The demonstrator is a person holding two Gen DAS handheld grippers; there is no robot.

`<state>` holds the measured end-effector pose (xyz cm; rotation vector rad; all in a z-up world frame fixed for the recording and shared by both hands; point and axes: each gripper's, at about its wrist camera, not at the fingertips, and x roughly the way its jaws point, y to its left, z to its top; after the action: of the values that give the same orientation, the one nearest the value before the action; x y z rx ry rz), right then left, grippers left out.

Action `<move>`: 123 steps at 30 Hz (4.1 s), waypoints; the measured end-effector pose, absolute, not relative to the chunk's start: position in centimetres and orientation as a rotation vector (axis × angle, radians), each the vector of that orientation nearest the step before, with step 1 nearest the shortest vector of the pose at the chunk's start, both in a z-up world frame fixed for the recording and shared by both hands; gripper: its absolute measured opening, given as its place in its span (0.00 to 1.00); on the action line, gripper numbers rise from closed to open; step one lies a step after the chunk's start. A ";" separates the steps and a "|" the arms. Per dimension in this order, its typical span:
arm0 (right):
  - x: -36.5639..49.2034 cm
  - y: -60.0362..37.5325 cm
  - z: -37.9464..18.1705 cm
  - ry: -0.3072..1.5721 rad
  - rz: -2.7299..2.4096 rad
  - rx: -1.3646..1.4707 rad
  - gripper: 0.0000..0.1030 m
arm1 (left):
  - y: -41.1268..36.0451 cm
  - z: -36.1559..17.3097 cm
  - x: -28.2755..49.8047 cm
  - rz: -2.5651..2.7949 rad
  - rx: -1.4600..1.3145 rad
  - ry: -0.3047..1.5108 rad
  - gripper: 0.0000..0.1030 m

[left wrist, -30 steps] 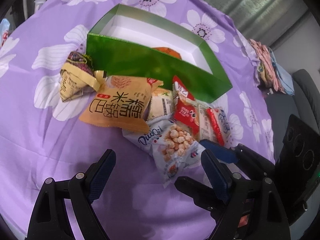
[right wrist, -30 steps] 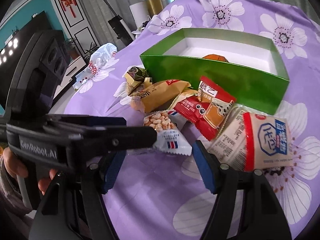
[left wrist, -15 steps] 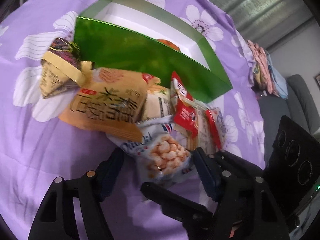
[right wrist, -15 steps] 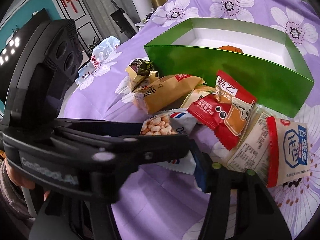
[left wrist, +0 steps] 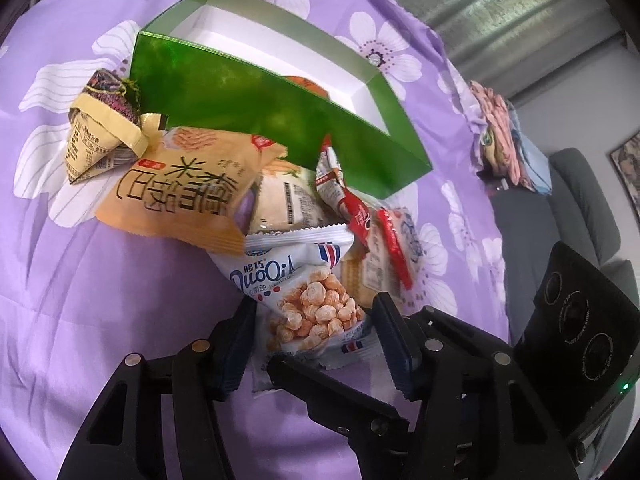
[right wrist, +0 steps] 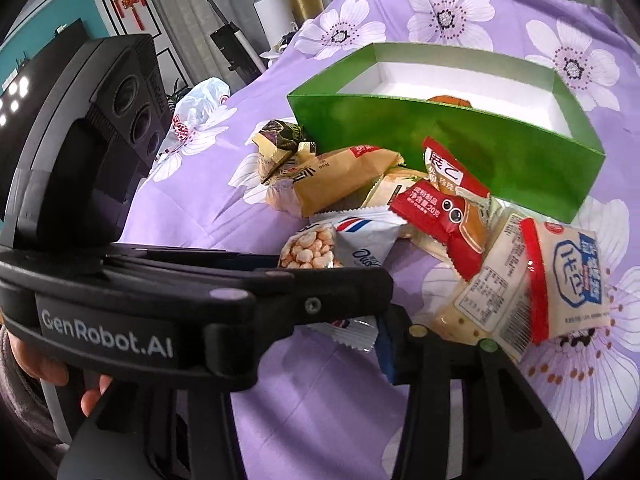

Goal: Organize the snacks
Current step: 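Grasp the white peanut bag with the right gripper and lift it, then carry the peanut bag into the green box and open the right gripper, then move the right gripper to the blue-and-white cake packet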

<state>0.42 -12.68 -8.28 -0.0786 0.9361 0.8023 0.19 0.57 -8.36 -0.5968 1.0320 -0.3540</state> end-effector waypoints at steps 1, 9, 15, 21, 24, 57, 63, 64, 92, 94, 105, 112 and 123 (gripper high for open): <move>0.3 -12.8 -8.1 0.931 0.800 -0.078 0.45 | 0.4 -8.1 0.0 -0.356 -0.593 1.026 0.57; -1.8 -13.7 -4.4 0.829 0.791 -0.088 0.44 | -0.1 -3.9 -1.9 -0.378 -0.551 0.924 0.57; -2.8 -14.0 -1.8 0.748 0.785 -0.110 0.44 | -0.3 -1.2 -2.8 -0.388 -0.525 0.860 0.57; -2.6 -14.3 0.1 0.692 0.779 -0.114 0.44 | -0.7 0.6 -2.4 -0.399 -0.493 0.819 0.57; -2.3 -14.5 0.7 0.671 0.773 -0.112 0.44 | -0.9 1.2 -1.7 -0.406 -0.483 0.810 0.57; 10.1 -15.0 0.8 0.636 0.706 -0.049 0.44 | -1.6 1.2 12.3 -0.411 -0.427 0.815 0.57; 12.1 -14.6 -0.5 0.674 0.707 -0.051 0.44 | -1.2 -0.4 14.1 -0.385 -0.433 0.844 0.57; 12.4 -14.5 -0.7 0.680 0.708 -0.052 0.44 | -1.2 -0.5 14.3 -0.381 -0.435 0.847 0.57; 12.1 -16.0 -0.8 0.706 0.622 -0.041 0.79 | 0.1 0.1 12.9 -0.230 -0.369 0.859 0.98; 11.5 -16.4 -0.5 0.700 0.619 -0.040 0.80 | 0.0 0.6 12.1 -0.230 -0.359 0.851 0.98; 7.0 -21.5 1.2 0.687 0.577 -0.026 0.90 | -0.7 1.7 7.2 -0.234 -0.315 0.839 0.98; 4.6 -24.9 0.5 0.716 0.526 0.018 0.90 | -2.2 1.0 4.1 -0.260 -0.302 0.863 0.98; 2.0 -29.0 -3.0 0.796 0.470 0.097 0.90 | -4.9 -1.3 0.9 -0.368 -0.375 0.929 0.98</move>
<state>2.00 -29.00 -3.00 0.0966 0.7965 0.4695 0.93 -4.87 -1.34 -0.3750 0.9289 -0.3676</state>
